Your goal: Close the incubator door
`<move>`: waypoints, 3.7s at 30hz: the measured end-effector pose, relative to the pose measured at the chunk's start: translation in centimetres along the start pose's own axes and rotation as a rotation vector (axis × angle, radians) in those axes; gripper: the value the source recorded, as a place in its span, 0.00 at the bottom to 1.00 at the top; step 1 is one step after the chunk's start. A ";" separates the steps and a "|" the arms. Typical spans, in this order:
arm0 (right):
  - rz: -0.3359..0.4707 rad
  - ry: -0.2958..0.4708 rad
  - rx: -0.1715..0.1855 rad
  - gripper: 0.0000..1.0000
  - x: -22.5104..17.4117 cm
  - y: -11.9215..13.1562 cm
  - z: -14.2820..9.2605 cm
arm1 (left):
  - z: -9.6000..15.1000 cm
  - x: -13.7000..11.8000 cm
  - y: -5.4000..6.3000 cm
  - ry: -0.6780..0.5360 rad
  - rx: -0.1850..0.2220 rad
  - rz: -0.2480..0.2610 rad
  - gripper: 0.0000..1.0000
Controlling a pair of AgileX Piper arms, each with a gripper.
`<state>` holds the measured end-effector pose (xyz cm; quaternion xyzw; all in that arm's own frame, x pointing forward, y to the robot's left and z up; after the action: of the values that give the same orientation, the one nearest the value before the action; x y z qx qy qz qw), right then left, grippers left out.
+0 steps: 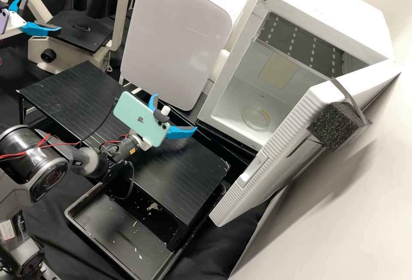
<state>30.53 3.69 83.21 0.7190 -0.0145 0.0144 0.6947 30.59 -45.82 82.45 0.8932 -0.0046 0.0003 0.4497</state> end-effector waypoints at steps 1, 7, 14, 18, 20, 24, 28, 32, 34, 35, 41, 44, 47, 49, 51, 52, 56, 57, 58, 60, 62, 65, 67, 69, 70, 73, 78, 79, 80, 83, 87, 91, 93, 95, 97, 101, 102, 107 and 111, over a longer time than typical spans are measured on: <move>0.000 0.000 0.000 1.00 0.0 0.0 0.0 | 0.0 0.0 0.0 0.000 0.000 0.000 1.00; 0.000 0.000 0.000 1.00 0.0 0.0 0.0 | 0.0 0.0 0.0 0.000 0.000 0.000 1.00; 0.011 -0.003 -0.008 1.00 -1.0 0.5 0.6 | 0.0 0.0 0.0 0.000 0.000 0.000 1.00; 0.073 -0.010 0.011 1.00 -3.1 1.8 1.3 | 0.0 0.0 0.0 0.000 0.000 0.000 1.00; 0.143 -0.003 0.015 1.00 -4.8 3.0 1.7 | 0.0 0.0 0.0 0.000 0.000 0.000 1.00; 0.265 0.018 0.013 1.00 -7.5 4.5 1.9 | 0.0 0.0 0.0 0.000 0.000 0.000 1.00; 0.399 0.000 -0.013 1.00 -10.0 6.0 2.0 | 0.0 0.0 0.0 0.000 0.000 0.000 1.00; 0.527 -0.051 -0.051 1.00 -11.9 7.5 2.3 | 0.0 0.0 0.0 0.000 0.000 0.000 1.00; 0.577 -0.086 -0.061 1.00 -12.5 8.1 2.6 | 0.0 0.0 0.0 0.000 0.000 0.000 1.00; 0.600 -0.105 -0.063 1.00 -12.7 8.4 2.8 | 0.0 0.0 0.0 0.000 0.000 0.000 1.00; 0.676 -0.196 -0.087 1.00 -13.4 9.7 4.2 | 0.0 0.0 0.0 0.000 0.000 0.000 1.00; 0.697 -0.225 -0.081 1.00 -13.1 10.1 4.7 | 0.0 0.0 0.0 0.000 0.000 0.000 1.00; 0.701 -0.256 -0.084 1.00 -12.4 10.4 5.2 | 0.0 0.0 0.0 0.000 0.000 0.000 1.00; 0.699 -0.278 -0.096 1.00 -11.9 10.5 5.5 | 0.0 0.0 0.0 0.000 0.000 0.000 1.00; 0.686 -0.300 -0.103 1.00 -10.9 10.7 6.1 | 0.0 0.0 0.0 0.000 0.000 0.000 1.00; 0.682 -0.309 -0.103 1.00 -10.5 10.7 6.4 | 0.0 0.0 0.0 0.000 0.000 0.000 1.00; 0.681 -0.346 -0.095 1.00 -9.5 10.9 7.5 | 0.0 0.0 0.0 0.000 0.000 0.000 1.00; 0.684 -0.356 -0.095 1.00 -9.4 11.0 7.7 | 0.0 0.0 0.0 0.000 0.000 0.000 1.00; 0.682 -0.360 -0.095 1.00 -9.3 11.0 7.9 | 0.0 0.0 0.0 0.000 0.000 0.000 1.00; 0.685 -0.367 -0.095 1.00 -9.3 11.1 8.0 | 0.0 0.0 0.0 0.000 0.000 0.000 1.00; 0.686 -0.366 -0.093 1.00 -9.3 11.1 8.0 | 0.0 0.0 0.0 0.000 0.000 0.000 1.00; 0.686 -0.354 -0.092 1.00 -9.4 11.2 7.9 | 0.0 0.0 0.0 0.000 0.000 0.000 1.00; 0.684 -0.334 -0.084 1.00 -9.4 11.3 7.6 | 0.0 0.0 0.0 0.000 0.000 0.000 1.00; 0.680 -0.298 -0.064 1.00 -9.5 11.3 7.2 | 0.0 0.0 0.0 0.000 0.000 0.000 1.00; 0.672 -0.280 -0.060 1.00 -9.5 11.3 7.1 | 0.0 0.0 0.0 0.000 0.000 0.000 1.00; 0.658 -0.234 -0.012 1.00 -9.7 11.3 7.0 | 0.0 0.0 0.0 0.000 0.000 0.000 1.00; 0.643 -0.176 0.074 1.00 -9.7 11.5 7.0 | 0.0 0.0 0.0 0.000 0.000 0.000 1.00; 0.641 -0.171 0.084 1.00 -9.8 11.5 7.0 | 0.0 0.0 0.0 0.000 0.000 0.000 1.00; 0.639 -0.161 0.104 1.00 -9.8 11.5 7.0 | 0.0 0.0 0.0 0.000 0.000 0.000 1.00; 0.626 -0.142 0.132 1.00 -9.9 11.3 6.9 | 0.0 0.0 0.0 0.000 0.000 0.000 1.00; 0.587 -0.087 0.173 1.00 -10.5 10.9 6.0 | 0.0 0.0 0.0 0.000 0.000 0.000 1.00; 0.509 -0.002 0.211 1.00 -11.4 10.0 4.2 | 0.0 0.0 0.0 0.000 0.000 0.000 1.00; 0.453 0.055 0.212 1.00 -11.5 9.5 3.0 | 0.0 0.0 0.0 0.000 0.000 0.000 1.00; 0.392 0.125 0.183 1.00 -11.6 8.8 1.7 | 0.0 0.0 0.0 0.000 0.000 0.000 1.00; 0.350 0.199 0.159 1.00 -11.7 8.2 0.5 | 0.0 0.0 0.0 0.000 0.000 0.000 1.00; 0.283 0.314 0.134 1.00 -11.7 7.1 -1.4 | 0.0 0.0 0.0 0.000 0.000 0.000 1.00; 0.273 0.320 0.123 1.00 -11.6 6.8 -1.6 | 0.0 0.0 0.0 0.000 0.000 0.000 1.00; 0.275 0.318 0.086 1.00 -11.5 5.8 -2.1 | 0.0 0.0 0.0 0.000 0.000 0.000 1.00; 0.327 0.260 0.117 1.00 -11.3 5.0 -2.1 | 0.0 0.0 0.0 0.000 0.000 0.000 1.00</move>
<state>19.01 5.67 87.76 0.7383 -0.0403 0.2202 0.6362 30.59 -45.82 82.45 0.8932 -0.0046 0.0003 0.4497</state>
